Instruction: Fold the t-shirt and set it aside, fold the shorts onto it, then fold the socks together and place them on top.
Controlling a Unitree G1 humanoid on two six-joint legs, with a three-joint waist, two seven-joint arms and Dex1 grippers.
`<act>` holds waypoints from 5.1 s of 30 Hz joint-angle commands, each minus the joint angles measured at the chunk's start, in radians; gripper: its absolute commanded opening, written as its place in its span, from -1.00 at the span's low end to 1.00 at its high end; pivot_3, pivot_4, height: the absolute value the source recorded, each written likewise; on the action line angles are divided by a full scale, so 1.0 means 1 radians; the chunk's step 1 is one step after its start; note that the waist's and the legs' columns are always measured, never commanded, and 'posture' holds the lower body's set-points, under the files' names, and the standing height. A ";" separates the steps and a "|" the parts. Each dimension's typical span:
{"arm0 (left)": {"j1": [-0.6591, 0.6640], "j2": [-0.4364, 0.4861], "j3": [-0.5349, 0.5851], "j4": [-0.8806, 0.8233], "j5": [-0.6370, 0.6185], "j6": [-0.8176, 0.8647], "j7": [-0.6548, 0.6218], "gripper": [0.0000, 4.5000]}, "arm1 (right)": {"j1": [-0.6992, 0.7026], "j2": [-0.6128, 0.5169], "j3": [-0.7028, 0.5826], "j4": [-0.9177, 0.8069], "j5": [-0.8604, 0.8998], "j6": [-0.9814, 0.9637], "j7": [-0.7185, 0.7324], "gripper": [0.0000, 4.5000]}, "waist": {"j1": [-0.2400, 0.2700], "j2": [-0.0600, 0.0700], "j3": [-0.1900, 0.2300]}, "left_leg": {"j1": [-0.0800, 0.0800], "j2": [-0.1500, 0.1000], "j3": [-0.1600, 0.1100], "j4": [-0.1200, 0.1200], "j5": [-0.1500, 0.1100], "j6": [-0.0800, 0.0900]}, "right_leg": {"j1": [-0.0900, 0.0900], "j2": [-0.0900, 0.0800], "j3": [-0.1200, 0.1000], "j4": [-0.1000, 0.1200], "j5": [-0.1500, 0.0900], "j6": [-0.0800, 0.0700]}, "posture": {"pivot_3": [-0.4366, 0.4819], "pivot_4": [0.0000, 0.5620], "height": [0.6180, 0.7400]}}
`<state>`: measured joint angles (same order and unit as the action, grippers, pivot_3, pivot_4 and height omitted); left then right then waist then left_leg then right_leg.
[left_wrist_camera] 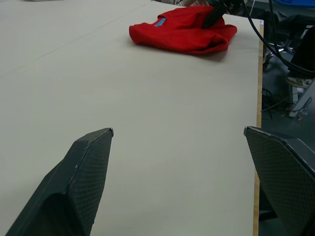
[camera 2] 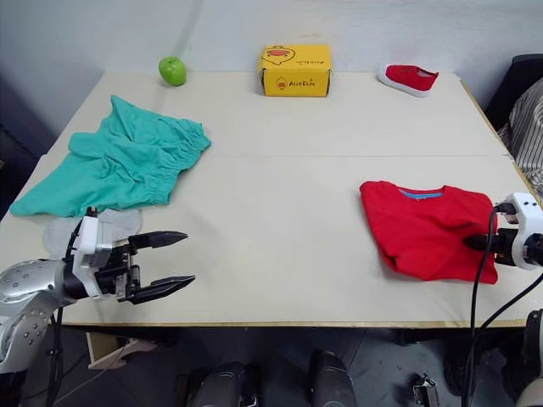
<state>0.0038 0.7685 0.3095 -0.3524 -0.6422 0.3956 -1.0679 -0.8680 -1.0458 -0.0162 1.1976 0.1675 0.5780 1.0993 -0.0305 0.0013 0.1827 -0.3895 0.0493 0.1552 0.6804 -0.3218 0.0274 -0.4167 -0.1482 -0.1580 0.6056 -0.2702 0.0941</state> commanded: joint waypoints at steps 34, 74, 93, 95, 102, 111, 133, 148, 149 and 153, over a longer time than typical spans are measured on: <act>0.528 -0.182 0.583 0.368 0.133 -0.322 0.213 1.00 | 0.787 0.390 -0.138 -1.260 0.188 -0.719 -0.115 0.98 | -0.009 0.004 0.007 | 0.001 -0.001 -0.011 -0.001 -0.008 0.007 | 0.008 -0.005 -0.006 0.001 -0.002 -0.001 | -0.05 -0.47 1.00; -1.126 -0.080 -0.365 1.621 0.735 -0.618 0.293 -0.60 | 1.031 0.482 -0.204 -1.634 0.227 -0.674 -0.344 1.00 | 0.028 -0.014 0.006 | 0.006 -0.017 -0.030 -0.013 0.012 -0.005 | 0.017 -0.003 -0.012 0.008 -0.011 0.007 | -0.05 -0.47 1.00; -1.064 -0.435 -0.421 0.844 0.486 -0.366 -0.163 -0.98 | 1.060 0.312 -0.382 -1.444 0.275 -0.696 -0.184 1.00 | 0.032 -0.020 0.009 | 0.001 -0.018 -0.028 -0.001 0.009 -0.001 | 0.015 -0.003 -0.007 0.011 -0.010 0.009 | -0.05 -0.47 1.00; -0.971 -0.461 -0.451 0.690 0.466 -0.273 -0.146 -0.98 | 1.078 0.312 -0.397 -1.455 0.278 -0.689 -0.186 1.00 | 0.028 -0.019 0.009 | 0.001 -0.018 -0.028 0.000 0.009 -0.001 | 0.015 -0.003 -0.006 0.011 -0.010 0.009 | -0.05 -0.47 1.00; -0.725 -0.582 -0.622 0.525 0.573 -0.212 0.020 -0.88 | 1.125 0.315 -0.412 -1.515 0.293 -0.660 -0.189 1.00 | 0.037 -0.018 0.009 | 0.007 -0.014 -0.028 0.002 0.009 0.000 | 0.018 -0.005 -0.002 0.012 -0.010 0.009 | -0.05 -0.47 1.00; -0.652 -0.407 -0.518 0.326 0.401 -0.157 -0.126 0.25 | 1.064 0.313 -0.261 -1.715 0.342 -0.454 -0.233 1.00 | 0.028 -0.016 0.009 | 0.006 -0.011 -0.029 0.002 0.007 -0.001 | 0.018 -0.004 -0.001 0.011 -0.010 0.007 | -0.05 -0.47 1.00; -0.212 0.163 -0.108 0.684 0.514 -0.830 -0.094 0.64 | 0.823 0.368 0.271 -1.627 -0.244 -0.438 -0.441 1.00 | 0.034 -0.014 0.009 | -0.001 -0.008 -0.024 0.002 0.004 -0.002 | 0.006 -0.003 -0.002 0.015 -0.012 0.004 | -0.05 -0.47 1.00; -0.515 0.124 -0.338 1.115 0.742 -1.079 0.056 0.67 | 0.755 0.394 0.229 -1.525 -0.382 -0.510 -0.532 -0.52 | 0.031 -0.013 0.007 | 0.003 -0.008 -0.021 0.002 0.005 -0.003 | 0.006 -0.002 0.000 0.020 -0.012 0.004 | -0.05 -0.47 1.00; -0.526 0.123 -0.343 1.129 0.740 -1.079 0.059 0.67 | 0.752 0.400 0.225 -1.528 -0.376 -0.507 -0.531 -0.66 | 0.031 -0.012 0.006 | 0.003 -0.008 -0.021 0.002 0.005 -0.003 | 0.006 -0.002 0.000 0.021 -0.012 0.004 | -0.05 -0.47 1.00; -0.554 0.111 -0.364 1.162 0.730 -1.067 0.051 0.67 | 0.740 0.445 0.203 -1.551 -0.323 -0.475 -0.523 -0.99 | 0.029 -0.012 0.006 | 0.004 -0.008 -0.021 0.002 0.005 -0.003 | 0.006 -0.002 0.000 0.021 -0.012 0.004 | -0.05 -0.47 1.00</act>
<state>-0.5590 0.8950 -0.0202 0.7668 0.0489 -0.6959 -1.0186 -0.1130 -0.6219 0.2196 -0.3094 -0.1957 0.0887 0.5785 -0.0013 -0.0102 0.1885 -0.3857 0.0415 0.1339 0.6824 -0.3167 0.0246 -0.4103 -0.1503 -0.1576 0.6270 -0.2821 0.0976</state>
